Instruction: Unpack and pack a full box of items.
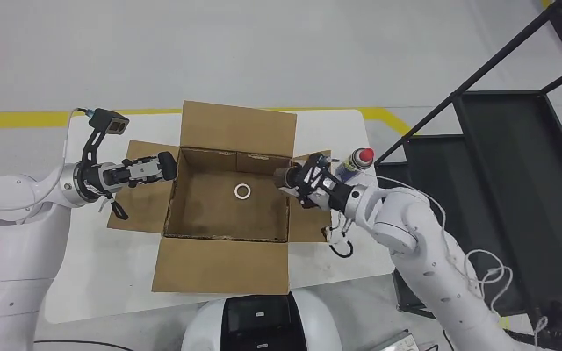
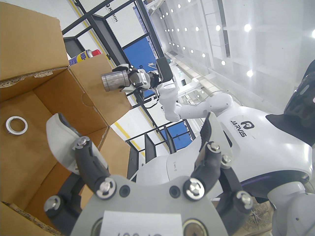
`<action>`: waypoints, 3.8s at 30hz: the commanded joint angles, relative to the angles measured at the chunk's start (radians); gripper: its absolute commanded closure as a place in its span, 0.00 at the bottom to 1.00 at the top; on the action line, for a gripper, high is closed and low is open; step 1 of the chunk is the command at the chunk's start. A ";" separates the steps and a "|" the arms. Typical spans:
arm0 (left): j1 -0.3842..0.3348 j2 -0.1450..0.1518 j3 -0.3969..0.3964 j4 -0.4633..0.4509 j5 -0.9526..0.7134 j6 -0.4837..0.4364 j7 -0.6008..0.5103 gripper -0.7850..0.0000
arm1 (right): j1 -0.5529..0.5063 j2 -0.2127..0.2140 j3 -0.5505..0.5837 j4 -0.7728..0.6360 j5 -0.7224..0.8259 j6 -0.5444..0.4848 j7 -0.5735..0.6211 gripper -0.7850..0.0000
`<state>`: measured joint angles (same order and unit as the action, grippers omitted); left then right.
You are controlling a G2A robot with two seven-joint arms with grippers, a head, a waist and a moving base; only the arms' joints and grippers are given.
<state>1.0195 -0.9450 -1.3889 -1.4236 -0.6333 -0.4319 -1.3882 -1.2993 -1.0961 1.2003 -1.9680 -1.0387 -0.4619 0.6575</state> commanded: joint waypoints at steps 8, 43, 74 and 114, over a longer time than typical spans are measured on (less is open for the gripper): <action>0.000 0.000 0.000 0.000 0.000 0.000 0.000 0.00 | 0.308 -0.081 -0.333 0.258 0.005 0.099 0.062 1.00; 0.000 0.000 0.000 0.000 0.000 0.000 0.000 0.00 | 0.607 -0.319 -0.660 0.857 0.036 0.166 -0.085 0.00; 0.000 0.000 0.000 0.000 0.000 0.000 0.000 0.00 | -0.209 -0.050 0.491 0.147 0.040 -0.153 -0.484 0.00; 0.000 0.000 0.000 0.000 0.000 0.000 0.000 0.00 | -0.056 -0.062 0.332 0.672 -0.119 0.009 -0.583 0.00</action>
<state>1.0195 -0.9450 -1.3889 -1.4236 -0.6333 -0.4319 -1.3882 -1.3627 -1.1577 1.5380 -1.3040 -1.1577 -0.4512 0.0786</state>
